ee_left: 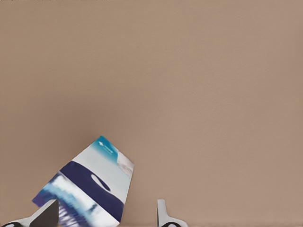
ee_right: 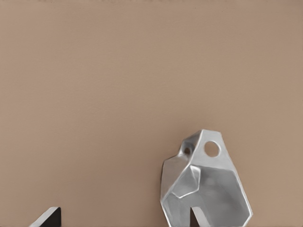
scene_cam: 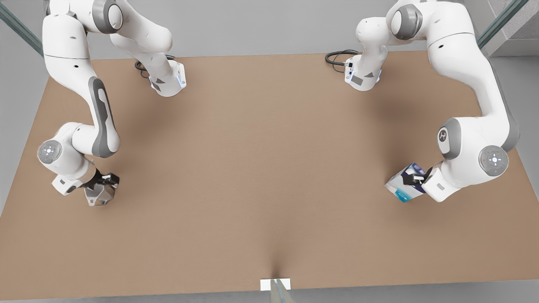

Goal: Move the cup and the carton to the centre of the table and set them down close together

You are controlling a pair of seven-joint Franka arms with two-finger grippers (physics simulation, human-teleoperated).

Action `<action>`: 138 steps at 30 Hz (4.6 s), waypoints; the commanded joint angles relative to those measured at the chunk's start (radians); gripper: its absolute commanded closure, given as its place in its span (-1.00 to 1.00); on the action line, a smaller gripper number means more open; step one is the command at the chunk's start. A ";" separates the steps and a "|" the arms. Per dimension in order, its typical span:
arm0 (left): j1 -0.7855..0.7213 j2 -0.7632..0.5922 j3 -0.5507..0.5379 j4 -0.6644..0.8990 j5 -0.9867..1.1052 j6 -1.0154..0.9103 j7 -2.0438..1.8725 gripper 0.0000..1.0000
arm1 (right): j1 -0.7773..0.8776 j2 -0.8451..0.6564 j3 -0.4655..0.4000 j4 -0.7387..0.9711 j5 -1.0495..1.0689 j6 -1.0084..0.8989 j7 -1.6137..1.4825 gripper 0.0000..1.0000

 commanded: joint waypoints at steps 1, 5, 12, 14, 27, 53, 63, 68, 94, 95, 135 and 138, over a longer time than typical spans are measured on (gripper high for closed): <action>0.000 0.000 0.000 0.000 0.000 0.000 -0.001 -1.00 | -0.002 0.005 0.000 0.000 0.000 0.001 -0.001 -1.00; 0.000 0.008 0.000 0.001 0.000 0.005 -0.001 -1.00 | -0.026 0.059 0.000 -0.002 0.000 0.010 -0.028 -1.00; 0.001 0.009 0.000 0.000 -0.001 0.002 0.001 -1.00 | -0.037 0.095 -0.002 -0.007 0.000 0.048 -0.044 -1.00; 0.001 0.009 0.000 0.000 0.000 0.002 -0.001 -1.00 | -0.046 0.105 -0.002 -0.008 0.000 0.048 -0.047 -1.00; 0.004 0.015 0.002 0.001 -0.001 0.002 0.001 -1.00 | -0.061 0.155 -0.002 -0.019 0.002 0.125 -0.120 0.57; 0.004 -0.011 0.015 0.003 -0.003 -0.002 -0.004 -1.00 | 0.117 0.095 0.024 -0.013 0.017 0.074 -0.004 0.57; 0.004 -0.008 0.038 0.003 -0.010 0.000 0.002 -1.00 | 0.299 0.126 0.179 0.090 0.017 0.028 0.466 0.57; 0.004 -0.008 0.045 0.003 -0.010 0.002 0.001 -1.00 | 0.423 0.235 0.181 0.299 0.017 -0.049 0.691 0.57; 0.001 -0.029 0.155 -0.173 -0.135 0.107 -0.433 -1.00 | 0.768 0.723 0.178 1.052 0.003 -0.182 1.188 -0.69; 0.001 -0.031 0.155 -0.189 -0.135 0.123 -0.438 -1.00 | 0.773 0.715 0.175 1.050 0.005 -0.184 1.188 -0.69; -0.286 -0.141 0.141 -0.245 -0.159 -0.020 -0.728 0.02 | 0.054 -0.066 0.120 0.670 -0.038 -0.731 0.318 -1.00; -0.318 -0.170 -0.006 -0.253 -0.161 -0.064 -0.832 0.02 | 0.051 -0.069 0.118 0.671 -0.040 -0.731 0.317 -1.00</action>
